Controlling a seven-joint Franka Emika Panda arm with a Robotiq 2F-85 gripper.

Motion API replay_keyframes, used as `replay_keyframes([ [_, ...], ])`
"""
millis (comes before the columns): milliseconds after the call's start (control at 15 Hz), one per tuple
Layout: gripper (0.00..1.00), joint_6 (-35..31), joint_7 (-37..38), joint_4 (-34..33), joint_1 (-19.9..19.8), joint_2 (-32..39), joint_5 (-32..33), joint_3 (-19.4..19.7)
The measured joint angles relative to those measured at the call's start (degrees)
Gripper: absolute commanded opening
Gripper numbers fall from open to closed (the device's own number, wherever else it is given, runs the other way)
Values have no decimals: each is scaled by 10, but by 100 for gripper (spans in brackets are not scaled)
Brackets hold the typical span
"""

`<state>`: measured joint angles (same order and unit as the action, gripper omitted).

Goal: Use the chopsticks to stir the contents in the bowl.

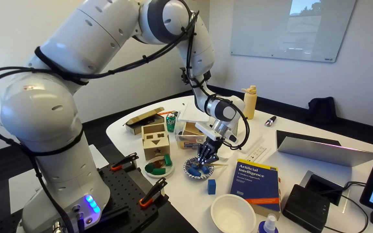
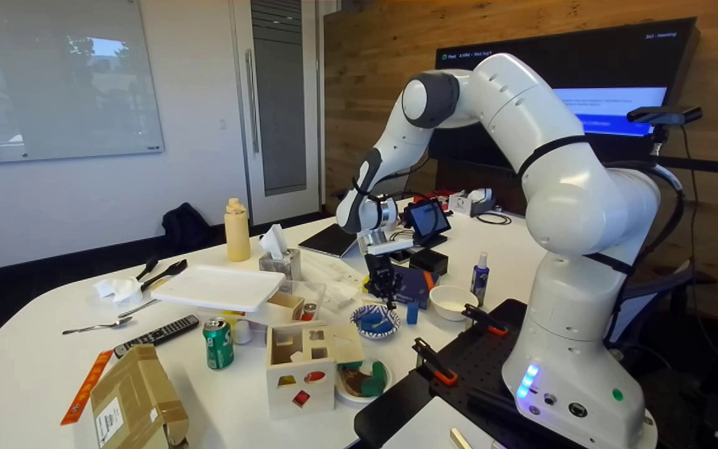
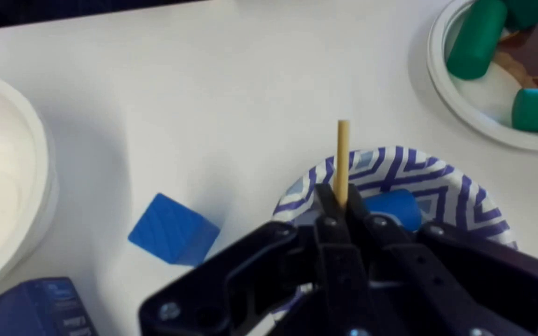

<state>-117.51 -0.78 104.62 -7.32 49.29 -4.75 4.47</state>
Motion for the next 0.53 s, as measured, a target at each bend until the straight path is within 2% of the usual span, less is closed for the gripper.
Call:
replay_keyframes([
  [267, 2, -49, 3, -25, 6, 37, 0, 0],
  [333, 6, -55, 3, -30, 6, 42, 0, -1],
  [400, 32, -58, 3, -34, 6, 46, 0, -1],
  [467, 32, -58, 3, -36, 6, 47, 0, -1],
  [533, 39, -59, 3, -37, 6, 47, 0, -2],
])
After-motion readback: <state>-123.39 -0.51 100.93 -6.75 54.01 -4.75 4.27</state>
